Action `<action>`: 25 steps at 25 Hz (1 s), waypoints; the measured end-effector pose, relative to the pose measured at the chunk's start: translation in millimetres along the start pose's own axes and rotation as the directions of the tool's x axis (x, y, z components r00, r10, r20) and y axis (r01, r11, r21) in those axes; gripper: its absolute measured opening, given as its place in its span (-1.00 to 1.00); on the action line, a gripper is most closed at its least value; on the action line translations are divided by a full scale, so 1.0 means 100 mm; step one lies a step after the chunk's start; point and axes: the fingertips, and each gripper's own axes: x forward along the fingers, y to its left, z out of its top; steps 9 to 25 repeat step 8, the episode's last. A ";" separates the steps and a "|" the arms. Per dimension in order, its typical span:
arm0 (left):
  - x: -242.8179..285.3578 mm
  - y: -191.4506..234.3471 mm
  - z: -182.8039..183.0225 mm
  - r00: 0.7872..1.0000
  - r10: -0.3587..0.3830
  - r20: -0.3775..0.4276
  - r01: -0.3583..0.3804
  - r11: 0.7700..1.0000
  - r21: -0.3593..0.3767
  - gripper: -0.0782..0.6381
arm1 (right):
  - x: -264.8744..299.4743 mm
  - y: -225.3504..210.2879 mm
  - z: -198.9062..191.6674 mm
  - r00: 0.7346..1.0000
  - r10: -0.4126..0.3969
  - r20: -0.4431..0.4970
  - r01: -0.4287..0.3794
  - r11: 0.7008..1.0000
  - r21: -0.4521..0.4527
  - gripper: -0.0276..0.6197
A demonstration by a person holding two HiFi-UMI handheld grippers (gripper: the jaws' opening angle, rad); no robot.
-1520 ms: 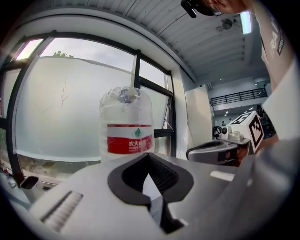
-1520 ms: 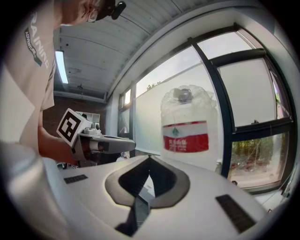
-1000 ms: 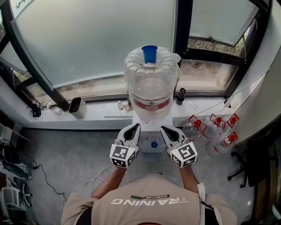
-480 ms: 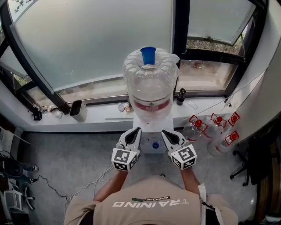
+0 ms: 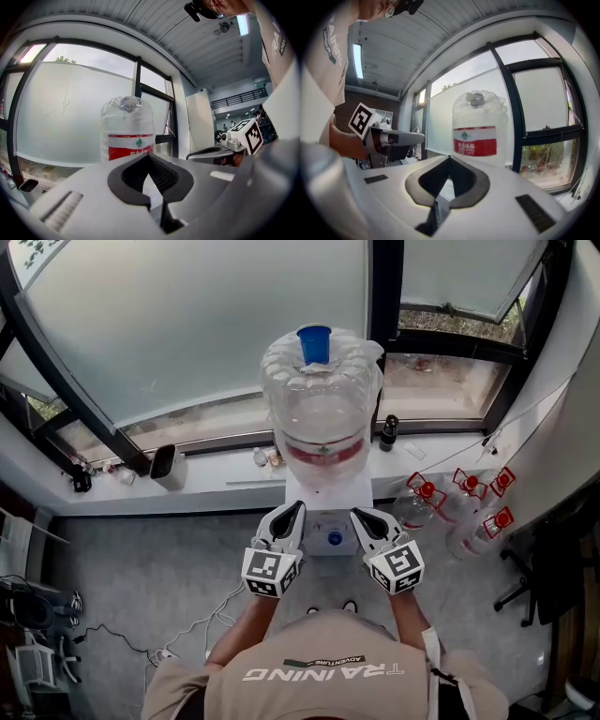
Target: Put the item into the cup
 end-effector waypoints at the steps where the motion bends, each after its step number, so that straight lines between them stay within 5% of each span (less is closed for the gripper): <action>1: -0.01 0.00 -0.02 1.000 0.000 -0.004 0.000 1.000 0.000 -0.76 | -0.01 -0.02 0.01 1.000 -0.009 0.002 0.009 1.000 -0.006 -0.88; 25: 0.01 0.02 -0.15 1.000 0.018 -0.015 -0.018 0.999 -0.032 -0.76 | -0.01 -0.11 0.01 1.000 -0.011 -0.005 0.011 0.999 -0.039 -0.88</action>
